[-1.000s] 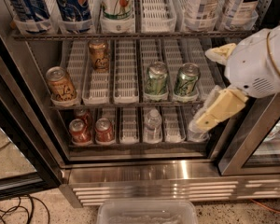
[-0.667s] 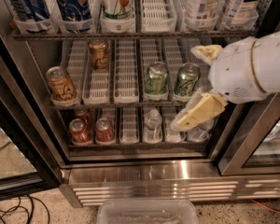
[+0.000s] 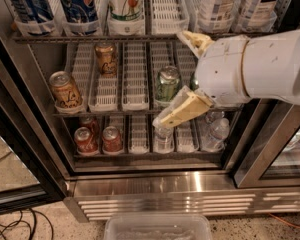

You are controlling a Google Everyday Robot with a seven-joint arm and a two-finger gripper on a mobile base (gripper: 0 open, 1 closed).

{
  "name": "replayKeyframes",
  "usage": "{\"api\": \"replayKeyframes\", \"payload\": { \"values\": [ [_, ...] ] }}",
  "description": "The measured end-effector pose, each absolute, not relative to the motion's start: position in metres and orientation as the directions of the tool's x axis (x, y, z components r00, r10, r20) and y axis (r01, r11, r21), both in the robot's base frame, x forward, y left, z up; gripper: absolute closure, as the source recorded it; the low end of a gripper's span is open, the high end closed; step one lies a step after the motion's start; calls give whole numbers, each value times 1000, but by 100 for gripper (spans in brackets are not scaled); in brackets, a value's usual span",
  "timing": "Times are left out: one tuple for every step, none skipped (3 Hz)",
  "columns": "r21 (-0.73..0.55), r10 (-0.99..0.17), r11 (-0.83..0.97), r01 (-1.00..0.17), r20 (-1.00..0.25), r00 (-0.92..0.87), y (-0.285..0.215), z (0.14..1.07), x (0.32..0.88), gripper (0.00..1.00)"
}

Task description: Pick pepsi can from top shelf of fridge

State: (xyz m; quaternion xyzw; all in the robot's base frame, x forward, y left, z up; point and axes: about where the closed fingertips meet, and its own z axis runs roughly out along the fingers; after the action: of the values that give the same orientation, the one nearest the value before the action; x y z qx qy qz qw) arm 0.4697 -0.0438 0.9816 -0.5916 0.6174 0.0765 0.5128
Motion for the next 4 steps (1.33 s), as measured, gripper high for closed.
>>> {"api": "replayKeyframes", "payload": {
  "values": [
    [-541,-615,280,-793,-735,285,-26,996,474,0],
    [-541,-615,280,-793,-735,285,-26,996,474,0],
    [-534,-574,295,-792,-762,300,-17,998,464,0],
    [-512,-511,330,-793,-804,306,4,995,433,0]
  ]
}}
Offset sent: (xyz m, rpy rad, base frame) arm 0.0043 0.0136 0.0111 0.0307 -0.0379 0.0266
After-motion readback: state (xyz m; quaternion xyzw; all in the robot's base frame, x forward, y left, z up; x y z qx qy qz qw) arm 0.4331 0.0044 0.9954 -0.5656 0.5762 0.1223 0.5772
